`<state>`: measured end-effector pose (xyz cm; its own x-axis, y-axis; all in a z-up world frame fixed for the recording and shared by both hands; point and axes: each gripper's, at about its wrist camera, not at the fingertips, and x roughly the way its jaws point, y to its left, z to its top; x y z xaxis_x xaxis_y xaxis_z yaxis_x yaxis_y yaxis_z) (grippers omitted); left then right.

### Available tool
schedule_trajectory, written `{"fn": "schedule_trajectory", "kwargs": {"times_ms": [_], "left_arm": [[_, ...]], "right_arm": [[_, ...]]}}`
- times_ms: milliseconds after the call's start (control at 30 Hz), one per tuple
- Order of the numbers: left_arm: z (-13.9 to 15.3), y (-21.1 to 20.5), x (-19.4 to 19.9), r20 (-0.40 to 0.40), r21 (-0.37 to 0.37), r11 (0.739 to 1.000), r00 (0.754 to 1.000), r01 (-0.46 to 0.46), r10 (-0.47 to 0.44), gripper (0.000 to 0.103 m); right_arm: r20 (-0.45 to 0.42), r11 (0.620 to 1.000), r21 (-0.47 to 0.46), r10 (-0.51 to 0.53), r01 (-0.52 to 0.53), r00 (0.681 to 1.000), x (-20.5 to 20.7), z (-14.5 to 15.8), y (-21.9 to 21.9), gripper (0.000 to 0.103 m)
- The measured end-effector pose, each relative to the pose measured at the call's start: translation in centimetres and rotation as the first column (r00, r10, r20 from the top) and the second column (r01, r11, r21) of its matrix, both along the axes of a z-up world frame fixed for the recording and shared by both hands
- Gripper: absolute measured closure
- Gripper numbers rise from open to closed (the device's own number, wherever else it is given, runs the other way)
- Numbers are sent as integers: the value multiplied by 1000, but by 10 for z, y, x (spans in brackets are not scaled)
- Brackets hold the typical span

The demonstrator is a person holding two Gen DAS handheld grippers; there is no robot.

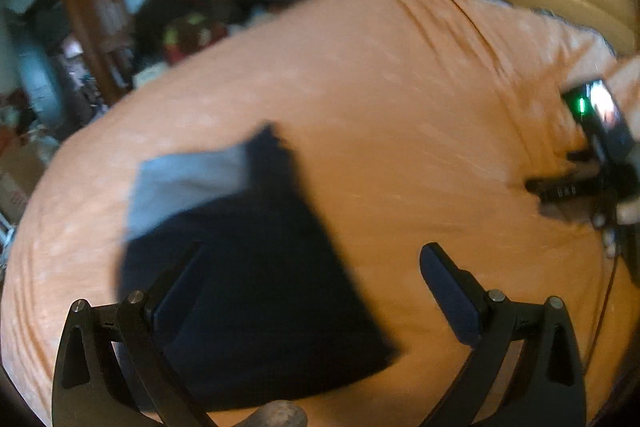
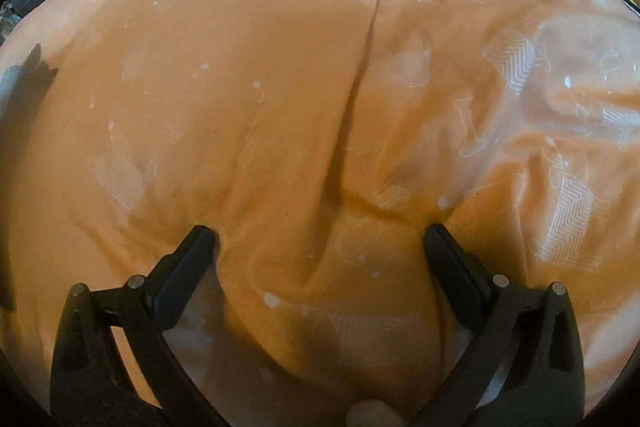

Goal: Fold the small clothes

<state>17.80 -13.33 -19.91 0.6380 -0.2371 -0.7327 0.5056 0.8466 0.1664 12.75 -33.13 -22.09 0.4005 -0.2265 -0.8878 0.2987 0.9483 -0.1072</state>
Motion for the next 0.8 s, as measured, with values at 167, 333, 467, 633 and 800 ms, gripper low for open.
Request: {"fn": "schedule_trajectory", "kwargs": {"times_ms": [167, 333, 467, 633, 800], "left_arm": [[-53, -81, -14, -62, 93, 992, 995, 90, -84, 0], [-64, -123, -22, -65, 90, 995, 997, 53, -47, 0], [-54, -149, -36, -86, 44, 998, 996, 41, -37, 0], [-52, -184, -45, -82, 44, 998, 996, -44, 48, 0], [-65, -194, -37, -124, 4, 995, 987, -104, 104, 0]], "right_arm": [[-21, 999, -20, 45, -45, 999, -9, 5, 18, 0], [-24, 995, 28, 96, -96, 995, -9, 9, 6, 0], [-30, 991, 45, 125, -123, 992, -7, 4, -4, 0], [-8, 987, 75, 142, -141, 990, -11, 13, -26, 0], [-40, 963, 29, 268, -267, 963, 4, 3, -46, 0]]}}
